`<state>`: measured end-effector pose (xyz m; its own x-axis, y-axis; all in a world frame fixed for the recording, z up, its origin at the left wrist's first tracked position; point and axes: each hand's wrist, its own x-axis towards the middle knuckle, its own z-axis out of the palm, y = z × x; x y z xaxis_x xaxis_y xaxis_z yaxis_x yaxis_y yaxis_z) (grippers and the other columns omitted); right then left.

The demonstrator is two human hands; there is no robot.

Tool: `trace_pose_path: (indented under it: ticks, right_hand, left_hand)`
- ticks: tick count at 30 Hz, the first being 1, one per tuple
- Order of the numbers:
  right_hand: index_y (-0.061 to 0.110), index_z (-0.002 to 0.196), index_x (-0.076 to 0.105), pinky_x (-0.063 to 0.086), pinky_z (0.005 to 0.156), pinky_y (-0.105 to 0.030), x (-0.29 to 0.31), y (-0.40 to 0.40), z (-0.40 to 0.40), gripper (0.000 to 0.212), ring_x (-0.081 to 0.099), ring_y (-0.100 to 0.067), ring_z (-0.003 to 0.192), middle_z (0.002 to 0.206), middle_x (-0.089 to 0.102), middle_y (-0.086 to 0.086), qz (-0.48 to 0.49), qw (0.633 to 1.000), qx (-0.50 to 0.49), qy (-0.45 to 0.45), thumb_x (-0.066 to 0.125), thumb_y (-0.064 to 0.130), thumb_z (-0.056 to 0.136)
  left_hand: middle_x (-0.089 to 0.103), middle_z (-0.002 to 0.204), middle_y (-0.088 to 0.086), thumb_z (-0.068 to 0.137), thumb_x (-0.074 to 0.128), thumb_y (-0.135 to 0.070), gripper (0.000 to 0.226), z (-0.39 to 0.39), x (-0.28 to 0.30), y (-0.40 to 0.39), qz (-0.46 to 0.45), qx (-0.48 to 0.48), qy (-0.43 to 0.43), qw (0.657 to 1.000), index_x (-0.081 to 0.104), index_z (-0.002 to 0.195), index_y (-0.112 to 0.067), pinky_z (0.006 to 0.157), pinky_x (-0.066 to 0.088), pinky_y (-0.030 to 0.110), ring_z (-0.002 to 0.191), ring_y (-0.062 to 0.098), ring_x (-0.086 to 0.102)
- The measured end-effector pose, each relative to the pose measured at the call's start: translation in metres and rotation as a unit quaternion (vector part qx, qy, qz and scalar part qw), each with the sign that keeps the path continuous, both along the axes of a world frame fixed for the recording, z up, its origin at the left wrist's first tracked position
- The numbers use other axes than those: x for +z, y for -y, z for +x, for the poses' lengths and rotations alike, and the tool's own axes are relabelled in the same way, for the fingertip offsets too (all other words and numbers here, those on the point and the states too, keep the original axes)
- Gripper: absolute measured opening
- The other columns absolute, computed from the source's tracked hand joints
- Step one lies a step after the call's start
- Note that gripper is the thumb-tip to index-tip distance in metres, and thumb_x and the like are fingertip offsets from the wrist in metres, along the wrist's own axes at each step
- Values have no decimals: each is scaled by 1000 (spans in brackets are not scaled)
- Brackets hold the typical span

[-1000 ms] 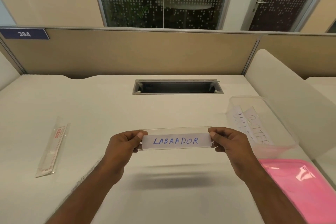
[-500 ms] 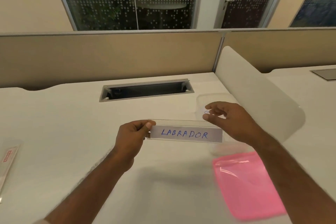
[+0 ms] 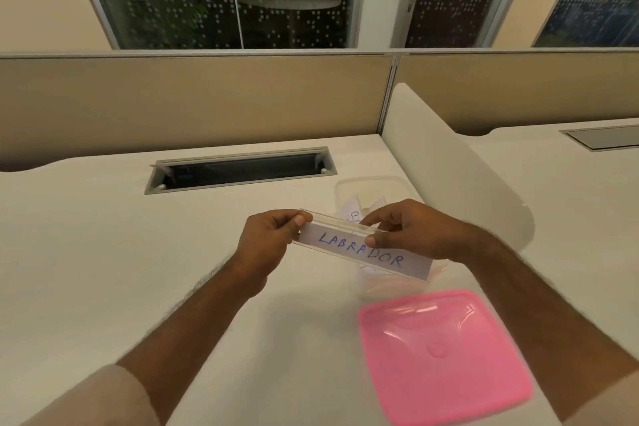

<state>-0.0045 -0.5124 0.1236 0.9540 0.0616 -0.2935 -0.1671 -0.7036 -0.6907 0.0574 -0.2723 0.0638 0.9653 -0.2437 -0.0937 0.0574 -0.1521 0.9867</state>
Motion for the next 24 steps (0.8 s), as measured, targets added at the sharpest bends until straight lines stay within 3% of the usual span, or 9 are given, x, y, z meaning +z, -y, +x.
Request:
trace_pose_path:
  ticks: [4,8,10,13,16,19,24]
  right_hand:
    - [33,113,66,55,78,-41,-8,18,2,37,69,-17,78,88,73,-4,9,1000,-15,22,74,43,78]
    - [34,116,62,54,71,-35,-20,34,7,38,69,-20,79,87,71,-3,-5,995,-85,51,69,47,81]
    - [30,117,60,53,70,-31,-27,38,11,38,69,-19,83,94,70,0,0,989,-138,55,65,48,84]
    - [10,95,60,47,60,-27,-38,41,17,33,64,-21,72,90,67,-3,16,974,-224,44,63,42,86]
    - [8,75,52,43,62,-32,-46,42,25,32,59,-28,66,76,60,-11,-73,966,-246,23,60,37,84]
    - [9,83,53,42,66,-31,-51,40,33,30,60,-31,81,91,64,-11,-183,951,-249,2,54,39,86]
    - [8,109,54,40,71,-31,-71,28,47,35,60,-34,101,115,64,-12,-256,935,-246,-8,50,37,90]
  left_hand:
    - [76,85,-20,91,63,-32,12,12,-9,10,-2,-6,1,1000,74,91,-37,67,55,18,87,14,70]
    - [67,115,-14,91,60,-45,37,22,-39,10,86,43,41,995,66,123,-27,86,48,21,100,7,64]
    - [64,126,-8,94,56,-46,43,19,-64,2,152,73,70,983,63,129,-22,92,44,23,107,9,60]
    - [57,141,-3,95,52,-49,49,11,-106,-18,309,57,126,941,56,135,-21,105,37,28,126,15,52]
    - [34,158,-3,95,39,-59,70,9,-138,-39,445,-8,179,877,35,151,-17,119,19,31,147,15,27]
    - [7,165,-6,89,17,-74,89,11,-151,-48,502,-31,173,847,11,157,-17,122,2,32,152,12,1]
    - [-3,165,-5,85,7,-79,94,14,-155,-45,532,-33,178,827,0,156,-17,123,-2,34,152,12,-6]
